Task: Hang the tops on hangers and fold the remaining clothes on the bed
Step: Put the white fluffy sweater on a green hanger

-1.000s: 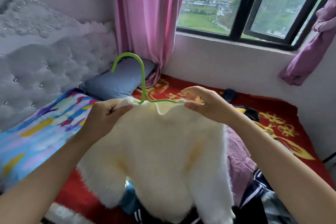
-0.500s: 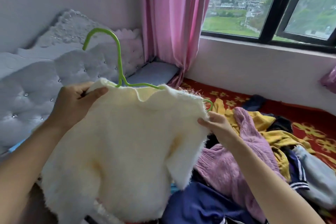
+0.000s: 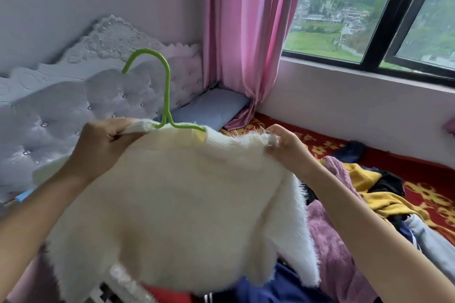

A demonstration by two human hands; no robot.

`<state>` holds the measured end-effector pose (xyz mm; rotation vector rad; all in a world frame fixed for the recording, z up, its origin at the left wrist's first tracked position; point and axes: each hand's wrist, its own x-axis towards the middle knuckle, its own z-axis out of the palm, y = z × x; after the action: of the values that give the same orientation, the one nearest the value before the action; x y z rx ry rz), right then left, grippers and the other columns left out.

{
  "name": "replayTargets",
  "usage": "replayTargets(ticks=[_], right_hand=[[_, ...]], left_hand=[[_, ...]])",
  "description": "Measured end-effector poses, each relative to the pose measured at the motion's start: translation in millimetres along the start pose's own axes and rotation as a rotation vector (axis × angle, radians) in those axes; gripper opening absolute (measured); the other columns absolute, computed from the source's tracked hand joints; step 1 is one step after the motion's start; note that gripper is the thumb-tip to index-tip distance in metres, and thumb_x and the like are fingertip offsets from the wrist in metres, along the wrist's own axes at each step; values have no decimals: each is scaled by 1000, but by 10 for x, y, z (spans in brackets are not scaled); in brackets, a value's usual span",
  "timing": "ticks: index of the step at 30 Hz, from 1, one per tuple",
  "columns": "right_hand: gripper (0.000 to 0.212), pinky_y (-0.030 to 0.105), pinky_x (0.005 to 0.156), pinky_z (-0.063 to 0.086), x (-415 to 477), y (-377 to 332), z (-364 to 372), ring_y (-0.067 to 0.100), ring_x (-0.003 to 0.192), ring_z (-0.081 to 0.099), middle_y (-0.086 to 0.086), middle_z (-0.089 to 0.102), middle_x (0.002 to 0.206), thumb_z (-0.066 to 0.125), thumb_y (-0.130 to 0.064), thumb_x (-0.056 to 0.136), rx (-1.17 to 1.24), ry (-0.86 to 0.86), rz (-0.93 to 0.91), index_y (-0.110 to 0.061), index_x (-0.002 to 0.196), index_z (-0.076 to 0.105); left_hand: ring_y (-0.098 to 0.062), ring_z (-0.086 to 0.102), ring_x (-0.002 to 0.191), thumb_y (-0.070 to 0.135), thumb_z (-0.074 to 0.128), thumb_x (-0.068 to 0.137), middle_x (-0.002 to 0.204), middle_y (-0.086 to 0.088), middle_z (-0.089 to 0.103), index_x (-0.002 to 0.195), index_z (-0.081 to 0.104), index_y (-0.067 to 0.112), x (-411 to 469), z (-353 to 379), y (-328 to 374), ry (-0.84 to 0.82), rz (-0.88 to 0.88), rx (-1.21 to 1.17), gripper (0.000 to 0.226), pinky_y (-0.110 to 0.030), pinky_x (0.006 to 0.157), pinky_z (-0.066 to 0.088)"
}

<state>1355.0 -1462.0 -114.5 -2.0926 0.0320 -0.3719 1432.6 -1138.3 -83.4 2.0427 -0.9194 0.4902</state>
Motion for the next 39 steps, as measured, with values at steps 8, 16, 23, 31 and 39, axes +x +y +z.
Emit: replayTargets(ticks=[8,16,23,31,39], right_hand=[[30,36,59,34,61,-254,189,31,70,52,15,57,80,47,-6,90,-621,-48,-215,-4,119,40],[41,17,53,31,278,-83,-367,1,47,40,-11,38,58,63,-19,89,-623,-300,-31,-21,58,37],[41,35,59,33,382,-235,-78,17,61,36,9,44,60,58,-33,89,-626,-273,-147,-6,63,44],[47,26,49,22,345,-143,61,7,47,25,-6,26,52,71,-20,82,-334,-67,-197,-14,55,32],[47,23,46,25,454,-118,33,3,40,25,-11,30,46,75,-19,76,-171,-156,-65,-16,47,37]], left_hand=[[-5,57,77,47,53,78,72,-5,71,100,73,5,27,395,-79,130,-8,112,51,0,63,31],[4,35,49,38,70,78,53,14,44,66,68,48,52,86,-274,223,-174,-24,16,-13,48,30],[20,55,78,69,46,81,83,45,58,99,62,59,11,-49,-82,121,61,23,26,-1,66,37],[-5,36,51,79,49,66,58,-2,44,72,60,26,-138,-225,-357,40,-75,104,55,-25,54,30],[0,24,42,63,55,59,45,10,28,53,43,22,-418,-405,-420,121,-246,41,44,-30,52,22]])
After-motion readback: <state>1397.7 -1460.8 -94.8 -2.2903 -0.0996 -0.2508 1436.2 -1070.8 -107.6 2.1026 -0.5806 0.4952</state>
